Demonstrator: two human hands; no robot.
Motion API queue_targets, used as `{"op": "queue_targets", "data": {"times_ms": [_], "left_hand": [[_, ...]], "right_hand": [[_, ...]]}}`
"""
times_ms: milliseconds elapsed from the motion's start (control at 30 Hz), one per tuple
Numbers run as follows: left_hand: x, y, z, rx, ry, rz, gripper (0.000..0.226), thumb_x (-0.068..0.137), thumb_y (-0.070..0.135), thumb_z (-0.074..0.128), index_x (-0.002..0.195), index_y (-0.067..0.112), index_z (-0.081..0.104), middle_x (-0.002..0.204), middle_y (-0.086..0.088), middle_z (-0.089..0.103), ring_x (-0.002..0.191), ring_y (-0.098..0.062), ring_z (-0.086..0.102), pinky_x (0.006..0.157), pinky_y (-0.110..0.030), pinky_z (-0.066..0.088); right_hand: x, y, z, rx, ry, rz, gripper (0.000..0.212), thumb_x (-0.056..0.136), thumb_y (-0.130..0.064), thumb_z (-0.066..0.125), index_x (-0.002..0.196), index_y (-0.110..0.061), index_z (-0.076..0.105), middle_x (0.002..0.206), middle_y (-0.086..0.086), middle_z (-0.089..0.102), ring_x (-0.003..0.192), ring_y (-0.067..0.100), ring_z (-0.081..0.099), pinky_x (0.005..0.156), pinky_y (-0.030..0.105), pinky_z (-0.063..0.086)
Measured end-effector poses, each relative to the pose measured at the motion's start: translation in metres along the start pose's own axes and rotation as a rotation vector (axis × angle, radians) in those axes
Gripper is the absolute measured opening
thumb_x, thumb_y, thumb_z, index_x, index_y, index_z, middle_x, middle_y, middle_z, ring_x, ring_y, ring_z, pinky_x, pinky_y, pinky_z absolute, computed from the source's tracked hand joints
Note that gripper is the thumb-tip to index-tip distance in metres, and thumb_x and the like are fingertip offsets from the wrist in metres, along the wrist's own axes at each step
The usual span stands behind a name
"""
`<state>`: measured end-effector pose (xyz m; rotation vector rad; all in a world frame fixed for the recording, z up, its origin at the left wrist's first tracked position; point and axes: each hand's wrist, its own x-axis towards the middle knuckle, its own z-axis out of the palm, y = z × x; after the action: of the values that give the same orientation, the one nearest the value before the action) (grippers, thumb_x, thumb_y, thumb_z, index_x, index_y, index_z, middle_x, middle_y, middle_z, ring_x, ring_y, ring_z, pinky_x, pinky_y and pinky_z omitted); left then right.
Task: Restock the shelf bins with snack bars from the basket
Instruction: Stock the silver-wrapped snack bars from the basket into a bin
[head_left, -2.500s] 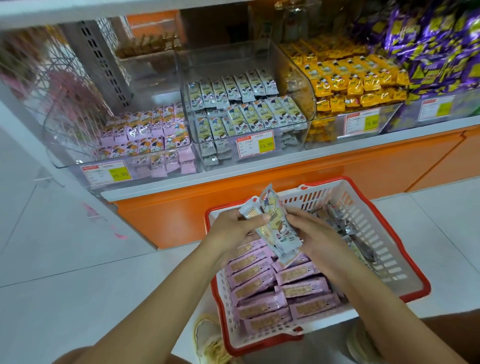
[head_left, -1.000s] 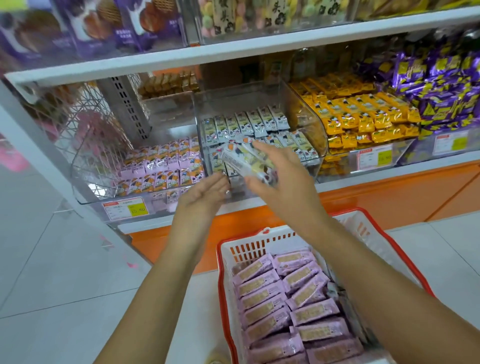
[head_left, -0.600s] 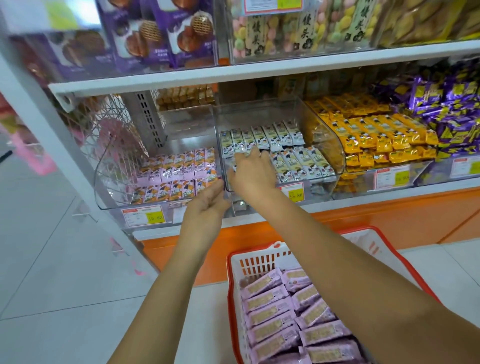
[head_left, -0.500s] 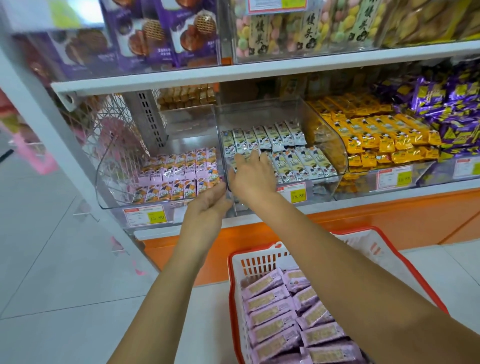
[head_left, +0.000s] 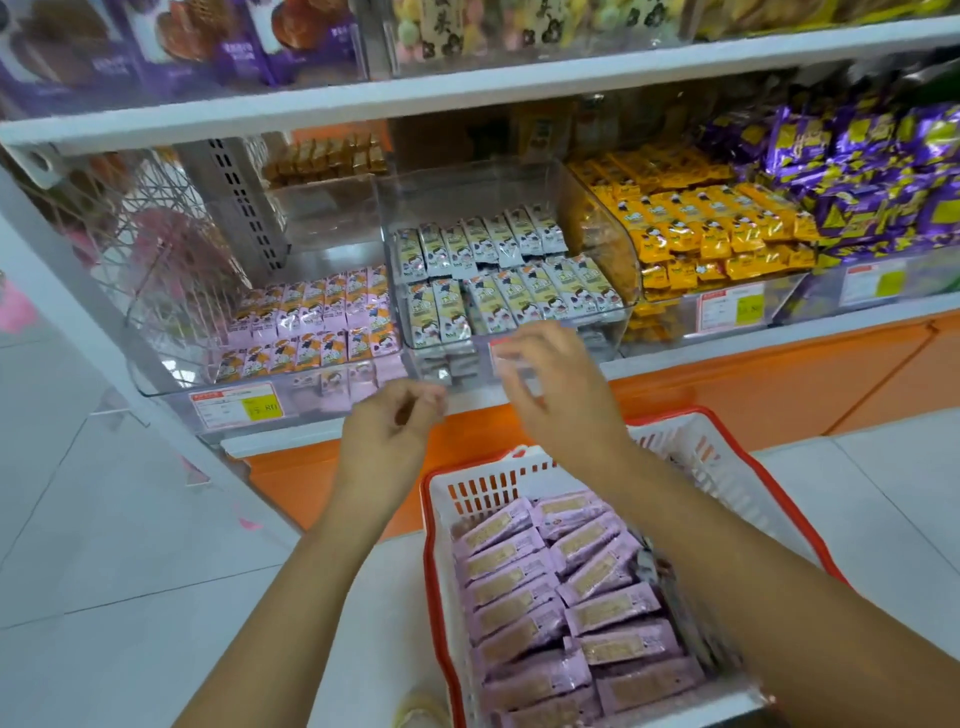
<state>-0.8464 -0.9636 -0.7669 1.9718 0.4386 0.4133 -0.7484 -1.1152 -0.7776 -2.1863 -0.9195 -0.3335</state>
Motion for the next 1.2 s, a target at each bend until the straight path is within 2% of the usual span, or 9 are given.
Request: {"op": "queue_targets", "data": {"times_ms": [100, 167, 300, 400, 533, 700, 833, 933, 1200], "left_hand": [[-0.011, -0.016, 0.019, 0.265, -0.184, 0.07, 0.031, 0.093, 0.016, 0.051, 0.064, 0.022, 0.06, 0.064, 0.002, 0.065, 0.065, -0.017, 0.062, 0.066, -0.03, 0.048], [-0.018, -0.029, 0.035, 0.435, -0.359, 0.104, 0.033, 0.095, 0.021, 0.05, 0.064, 0.013, 0.059, 0.065, -0.008, 0.064, 0.061, -0.021, 0.057, 0.06, -0.033, 0.044], [-0.028, -0.07, 0.065, 0.692, -0.705, 0.053, 0.031, 0.096, 0.02, 0.045, 0.07, 0.005, 0.051, 0.07, -0.016, 0.052, 0.063, -0.022, 0.045, 0.057, -0.032, 0.032], [-0.038, -0.1, 0.078, 0.759, -0.868, 0.008, 0.027, 0.097, 0.017, 0.042, 0.072, 0.009, 0.043, 0.069, -0.012, 0.043, 0.061, -0.019, 0.036, 0.054, -0.024, 0.026], [-0.048, -0.129, 0.088, 0.825, -0.983, -0.019, 0.023, 0.094, 0.014, 0.044, 0.071, 0.013, 0.044, 0.071, -0.003, 0.047, 0.066, -0.017, 0.042, 0.065, -0.03, 0.038], [-0.052, -0.145, 0.092, 1.032, -1.093, -0.135, 0.035, 0.089, 0.008, 0.043, 0.057, 0.015, 0.029, 0.059, 0.0, 0.031, 0.052, -0.013, 0.03, 0.056, -0.027, 0.03], [-0.045, -0.149, 0.096, 1.031, -1.112, -0.212, 0.035, 0.088, 0.01, 0.048, 0.057, 0.015, 0.032, 0.059, 0.0, 0.034, 0.052, -0.012, 0.034, 0.051, -0.026, 0.028], [-0.042, -0.148, 0.098, 1.024, -1.128, -0.222, 0.035, 0.091, 0.014, 0.048, 0.058, 0.015, 0.035, 0.061, 0.001, 0.036, 0.056, -0.013, 0.036, 0.054, -0.026, 0.03], [-0.044, -0.141, 0.097, 1.004, -1.144, -0.243, 0.035, 0.092, 0.017, 0.048, 0.06, 0.016, 0.035, 0.061, 0.001, 0.035, 0.054, -0.012, 0.035, 0.054, -0.026, 0.031]], "right_hand": [[-0.041, 0.048, -0.027, 0.003, -0.072, 0.176, 0.016, 0.095, -0.013, 0.052, 0.083, -0.005, 0.058, 0.081, 0.005, 0.055, 0.07, 0.019, 0.05, 0.061, 0.031, 0.039], [-0.068, 0.088, -0.034, -0.104, -0.178, 0.324, 0.019, 0.093, -0.008, 0.053, 0.075, -0.003, 0.055, 0.072, 0.011, 0.058, 0.062, 0.022, 0.048, 0.058, 0.032, 0.035], [-0.121, 0.151, -0.039, -0.423, -0.625, 0.564, 0.023, 0.097, -0.017, 0.047, 0.074, -0.016, 0.051, 0.094, 0.016, 0.068, 0.075, 0.022, 0.057, 0.063, 0.03, 0.04], [-0.163, 0.18, -0.037, -0.393, -0.9, 0.723, 0.02, 0.089, -0.033, 0.06, 0.093, -0.014, 0.053, 0.097, 0.01, 0.062, 0.087, 0.022, 0.061, 0.07, 0.029, 0.047], [-0.201, 0.195, -0.028, -0.384, -0.826, 0.739, 0.067, 0.077, -0.049, 0.07, 0.132, -0.019, 0.044, 0.133, 0.01, 0.042, 0.116, 0.028, 0.048, 0.094, 0.036, 0.045], [-0.207, 0.19, -0.01, -0.642, -0.769, 0.676, 0.059, 0.087, -0.052, 0.055, 0.137, -0.024, 0.04, 0.141, 0.012, 0.031, 0.129, 0.031, 0.032, 0.104, 0.039, 0.037], [-0.209, 0.187, 0.005, -0.659, -0.837, 0.558, 0.034, 0.089, -0.037, 0.049, 0.117, -0.017, 0.048, 0.133, 0.009, 0.038, 0.124, 0.028, 0.032, 0.098, 0.036, 0.041], [-0.208, 0.183, 0.009, -0.615, -0.818, 0.54, 0.036, 0.092, -0.029, 0.049, 0.125, -0.014, 0.044, 0.133, 0.01, 0.039, 0.121, 0.025, 0.042, 0.094, 0.03, 0.04], [-0.21, 0.17, 0.003, -0.597, -0.745, 0.594, 0.036, 0.091, -0.023, 0.056, 0.122, -0.018, 0.039, 0.091, 0.0, 0.065, 0.078, 0.019, 0.063, 0.051, 0.026, 0.04]]}}
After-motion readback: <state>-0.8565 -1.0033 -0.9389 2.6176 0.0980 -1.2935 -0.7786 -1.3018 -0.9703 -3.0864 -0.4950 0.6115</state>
